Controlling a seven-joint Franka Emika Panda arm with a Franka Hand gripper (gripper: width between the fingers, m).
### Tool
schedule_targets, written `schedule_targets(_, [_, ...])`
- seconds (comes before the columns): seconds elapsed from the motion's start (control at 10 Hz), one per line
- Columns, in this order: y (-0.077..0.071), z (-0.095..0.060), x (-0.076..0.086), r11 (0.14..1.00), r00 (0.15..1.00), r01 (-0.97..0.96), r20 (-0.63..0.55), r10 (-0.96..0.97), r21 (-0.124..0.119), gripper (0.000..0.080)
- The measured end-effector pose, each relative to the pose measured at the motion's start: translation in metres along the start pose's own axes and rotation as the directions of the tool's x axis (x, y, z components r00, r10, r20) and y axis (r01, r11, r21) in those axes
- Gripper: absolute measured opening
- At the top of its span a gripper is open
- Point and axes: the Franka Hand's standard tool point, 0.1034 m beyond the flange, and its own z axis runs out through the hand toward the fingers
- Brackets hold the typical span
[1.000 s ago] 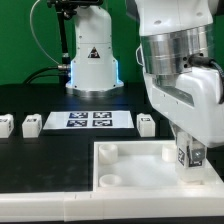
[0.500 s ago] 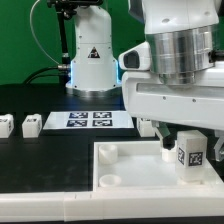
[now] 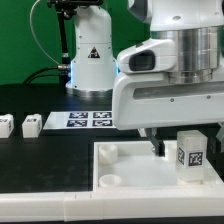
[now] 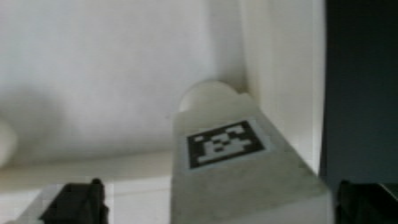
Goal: Assemble one leg
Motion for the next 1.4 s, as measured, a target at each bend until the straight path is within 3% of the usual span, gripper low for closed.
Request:
schedule_targets(0.1, [0.0009,0.0010,-0.0004,1.000,1.000,-0.010,0.002,0.010,0.000,0.0523])
schedule_targets(0.2, [0.0012,0.0010,-0.0004,1.000,1.000,-0.011,0.002,0.011,-0.001,0.0523])
schedule_targets(0.3, [0.0010,0.0011,-0.0005,1.000,1.000,-0.022,0.002,0.022,0.000,0.0371])
schedule_targets(0.4, [0.0009,0.0013,-0.0006,0.992,0.992,-0.129,0.002,0.129,0.001,0.0290])
schedule_targets(0.6, [0.0017,0.0013,-0.0005,0.928,0.928,-0.373,0.002,0.373,-0.001,0.0290])
schedule_targets(0.7, [0.0021,0.0010,-0.0007,0.808,0.808,-0.589,0.001,0.589,-0.009,0.0290])
schedule_targets(0.9, [0.0012,0.0025,-0.0016,0.460,0.460,-0.888,0.013,0.888,-0.018,0.0290])
schedule_targets(1.0, [0.0025,0.0027,-0.0018,0.260,0.259,-0.966,0.043,0.965,-0.012,0.0290])
schedule_targets(1.1, [0.0024,0.0030,-0.0022,0.007,0.006,-1.000,0.065,0.998,-0.020,0.0291])
schedule_targets(1.2, [0.0016,0.0030,-0.0023,-0.044,-0.046,-0.999,0.064,0.997,-0.024,0.0291])
schedule_targets(1.3, [0.0016,0.0034,-0.0027,-0.038,-0.039,-0.999,0.063,0.997,-0.024,0.0291])
schedule_targets(1.4, [0.0016,0.0035,-0.0026,0.088,0.087,-0.996,0.059,0.994,-0.014,0.0347])
